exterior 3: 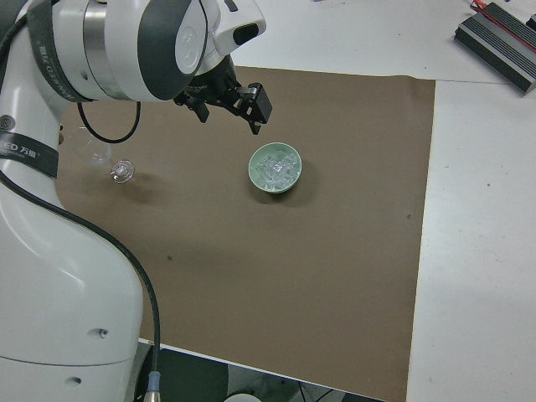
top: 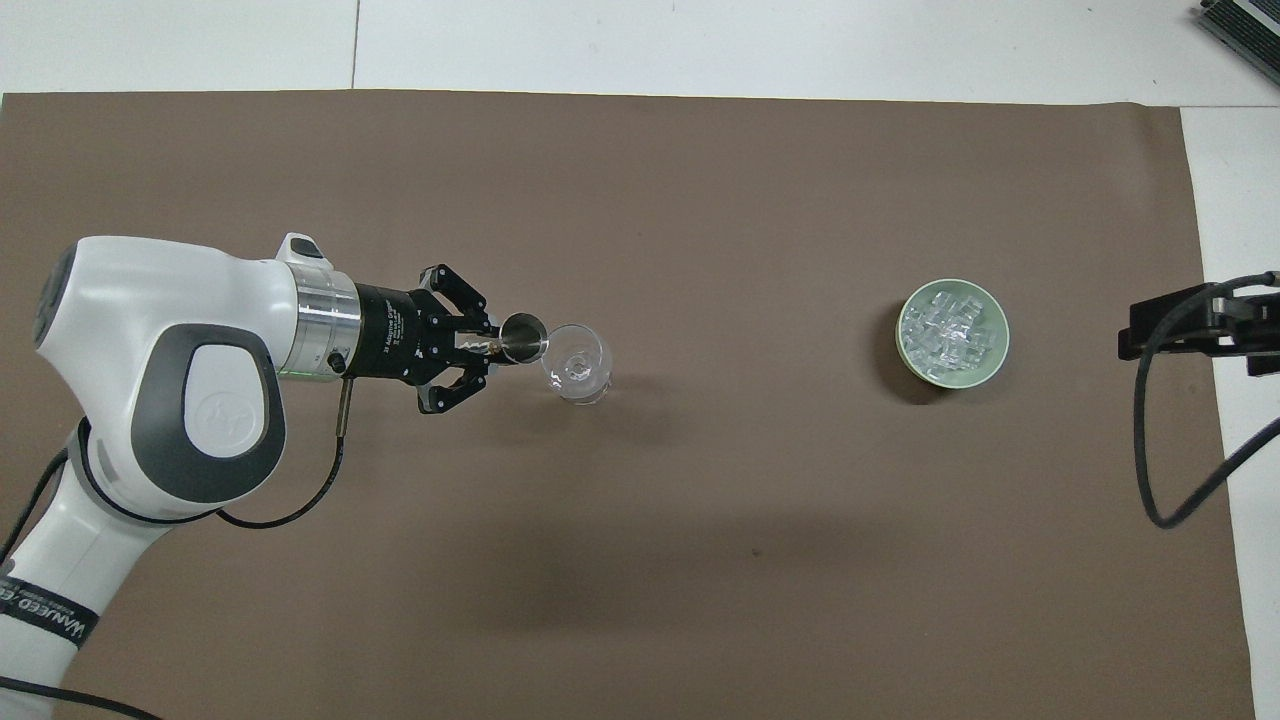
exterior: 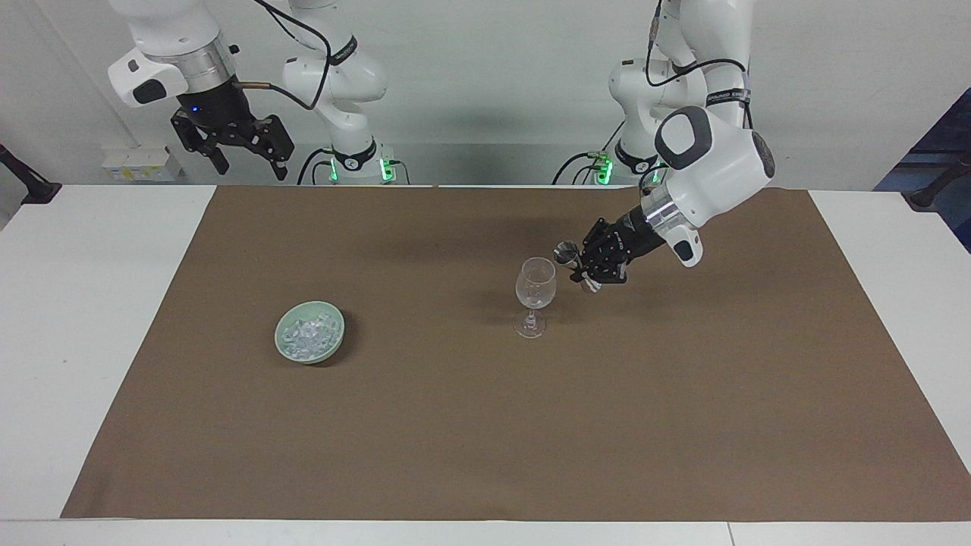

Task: Pour wine and add ice with both arms
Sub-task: 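Tilt the metal cup over the clear glass with the left gripper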

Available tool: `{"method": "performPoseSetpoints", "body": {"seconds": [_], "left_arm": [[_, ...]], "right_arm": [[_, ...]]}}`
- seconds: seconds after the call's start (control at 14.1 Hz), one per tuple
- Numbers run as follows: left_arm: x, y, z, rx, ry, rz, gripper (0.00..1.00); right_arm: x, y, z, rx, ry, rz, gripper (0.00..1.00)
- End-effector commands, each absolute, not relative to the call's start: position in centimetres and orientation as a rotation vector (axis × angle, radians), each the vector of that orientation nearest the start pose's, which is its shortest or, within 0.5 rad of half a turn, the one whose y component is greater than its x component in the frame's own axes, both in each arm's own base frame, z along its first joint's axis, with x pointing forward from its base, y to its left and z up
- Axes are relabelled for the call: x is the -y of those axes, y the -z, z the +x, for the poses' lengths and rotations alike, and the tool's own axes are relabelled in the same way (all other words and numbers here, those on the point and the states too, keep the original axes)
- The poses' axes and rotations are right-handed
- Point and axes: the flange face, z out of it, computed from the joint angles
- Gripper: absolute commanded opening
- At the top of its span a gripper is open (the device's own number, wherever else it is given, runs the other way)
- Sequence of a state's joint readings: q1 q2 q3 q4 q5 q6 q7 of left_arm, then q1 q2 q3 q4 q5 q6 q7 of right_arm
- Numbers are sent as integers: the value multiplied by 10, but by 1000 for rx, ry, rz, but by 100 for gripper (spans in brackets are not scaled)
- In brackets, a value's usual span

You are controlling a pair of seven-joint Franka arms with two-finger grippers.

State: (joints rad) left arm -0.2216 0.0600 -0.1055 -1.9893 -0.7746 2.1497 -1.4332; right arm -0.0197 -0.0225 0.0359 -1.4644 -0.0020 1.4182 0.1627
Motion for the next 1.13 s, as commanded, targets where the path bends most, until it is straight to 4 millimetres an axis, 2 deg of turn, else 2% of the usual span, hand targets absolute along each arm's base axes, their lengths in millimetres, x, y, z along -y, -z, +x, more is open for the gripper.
{"method": "performPoseSetpoints", "body": {"seconds": [0.0, 0.14, 0.85, 1.06], "left_arm": [[225, -465, 540, 2448, -735, -2567, 0], [232, -466, 539, 2464, -720, -2564, 0], [262, -476, 532, 2335, -480, -2615, 0], [263, -476, 532, 2309, -433, -2626, 0]], "right_arm": [[-8, -674, 526, -247, -22, -3113, 100], [-8, -674, 526, -247, -22, -3113, 100], [-8, -674, 526, -247, -22, -3113, 100], [-8, -674, 526, -249, -22, -3113, 100]]}}
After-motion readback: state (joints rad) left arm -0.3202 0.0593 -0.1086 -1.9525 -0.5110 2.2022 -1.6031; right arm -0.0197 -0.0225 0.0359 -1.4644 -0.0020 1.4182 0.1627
